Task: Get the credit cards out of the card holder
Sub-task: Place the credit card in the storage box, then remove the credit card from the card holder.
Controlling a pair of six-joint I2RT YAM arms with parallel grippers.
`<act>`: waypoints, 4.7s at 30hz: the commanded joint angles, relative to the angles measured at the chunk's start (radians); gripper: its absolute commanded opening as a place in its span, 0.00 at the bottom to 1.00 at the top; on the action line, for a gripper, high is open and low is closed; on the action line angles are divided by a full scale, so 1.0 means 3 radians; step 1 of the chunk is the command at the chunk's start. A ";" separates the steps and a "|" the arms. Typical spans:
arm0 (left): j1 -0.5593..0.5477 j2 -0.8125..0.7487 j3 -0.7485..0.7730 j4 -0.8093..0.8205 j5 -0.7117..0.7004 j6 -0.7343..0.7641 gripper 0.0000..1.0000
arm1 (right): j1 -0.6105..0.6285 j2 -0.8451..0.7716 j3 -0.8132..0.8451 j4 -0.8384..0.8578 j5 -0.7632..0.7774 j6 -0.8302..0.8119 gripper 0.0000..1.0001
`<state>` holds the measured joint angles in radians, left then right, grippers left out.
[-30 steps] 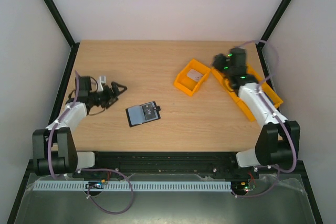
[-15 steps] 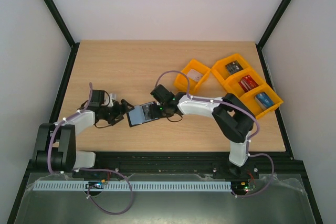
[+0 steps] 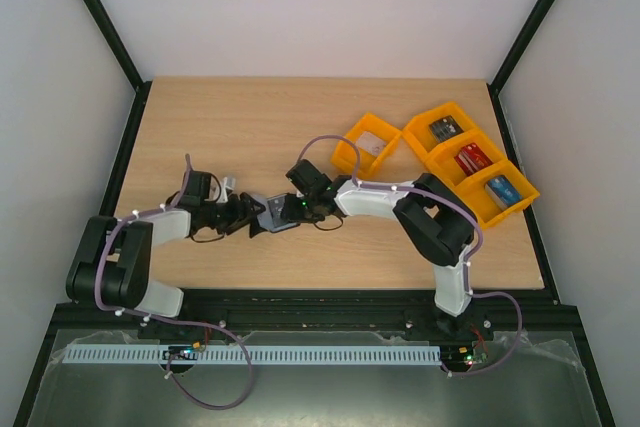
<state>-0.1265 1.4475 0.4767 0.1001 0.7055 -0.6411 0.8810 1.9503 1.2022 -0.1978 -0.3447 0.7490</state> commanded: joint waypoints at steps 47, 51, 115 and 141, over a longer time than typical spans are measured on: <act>-0.0370 -0.0520 0.4223 -0.4618 0.1745 0.4416 0.02 | -0.0519 -0.2548 -0.0670 0.1818 -0.1451 -0.1304 0.94; -0.0396 -0.0496 0.4225 -0.4618 0.1776 0.4452 0.02 | -0.0521 -0.2506 -0.0672 0.2025 -0.1738 -0.1260 0.87; -0.0123 -0.0642 0.2140 -0.1992 0.1464 0.1837 0.41 | -0.0385 -0.1656 -0.0518 0.2909 -0.1617 -0.0128 0.02; 0.0148 -0.0739 0.2483 -0.2174 0.1666 0.1951 0.02 | -0.0492 -0.1564 -0.0448 0.2680 -0.1774 -0.0252 0.19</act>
<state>-0.1116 1.2446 1.1835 -0.5636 1.2194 0.0113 0.7242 1.5127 1.0351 0.5205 -0.8890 0.6842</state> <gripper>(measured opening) 0.023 0.176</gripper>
